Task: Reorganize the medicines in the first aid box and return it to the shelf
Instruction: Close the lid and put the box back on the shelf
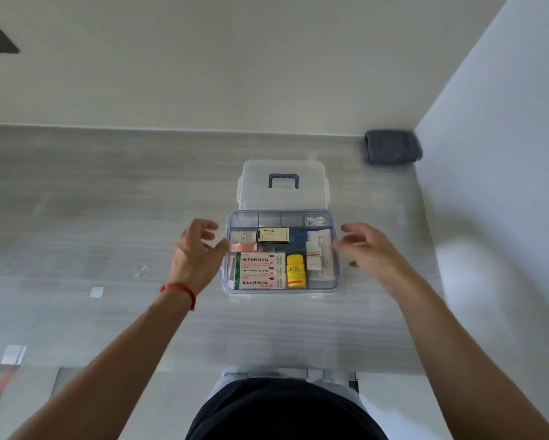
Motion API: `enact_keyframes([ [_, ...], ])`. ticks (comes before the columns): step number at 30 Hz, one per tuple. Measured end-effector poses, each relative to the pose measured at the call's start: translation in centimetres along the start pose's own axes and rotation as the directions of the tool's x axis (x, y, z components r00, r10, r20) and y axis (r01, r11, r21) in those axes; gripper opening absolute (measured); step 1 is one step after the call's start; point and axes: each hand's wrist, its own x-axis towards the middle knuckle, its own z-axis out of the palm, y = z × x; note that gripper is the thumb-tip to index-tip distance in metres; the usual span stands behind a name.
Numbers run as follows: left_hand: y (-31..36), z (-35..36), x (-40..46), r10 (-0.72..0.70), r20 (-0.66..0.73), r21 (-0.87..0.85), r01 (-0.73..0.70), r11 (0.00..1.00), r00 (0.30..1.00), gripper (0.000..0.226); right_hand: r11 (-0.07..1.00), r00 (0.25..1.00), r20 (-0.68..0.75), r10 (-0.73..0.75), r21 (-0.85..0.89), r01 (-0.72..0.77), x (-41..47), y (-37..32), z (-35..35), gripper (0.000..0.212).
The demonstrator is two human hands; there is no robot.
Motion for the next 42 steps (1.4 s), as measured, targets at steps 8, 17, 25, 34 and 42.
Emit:
enact_keyframes([
  [8,5.2,1.5,10.3,-0.222,0.335,-0.181,0.294,0.938,0.915,0.009,0.989,0.994,-0.084,0.076,0.130,-0.064,8.7,-4.5,0.3,0.013],
  [17,4.8,4.6,15.6,-0.326,0.464,-0.279,0.486,0.828,0.823,0.051,0.910,0.969,-0.059,0.242,0.362,-0.205,13.2,-5.5,1.9,0.021],
  [25,4.8,3.9,16.5,-0.290,0.393,-0.498,0.467,0.730,0.873,0.038,0.822,0.972,-0.080,0.222,0.551,-0.142,13.1,-5.9,0.7,0.016],
  [34,7.2,0.1,12.8,0.031,-0.012,-0.321,-0.034,0.946,0.999,0.037,0.950,0.872,-0.464,-0.158,0.171,0.263,8.1,-9.3,-1.4,0.023],
  [42,3.2,-1.3,0.7,0.063,-0.018,-0.280,-0.065,0.958,0.998,0.036,0.953,0.857,-0.437,-0.274,-0.003,0.303,-1.9,-4.1,0.2,0.037],
])
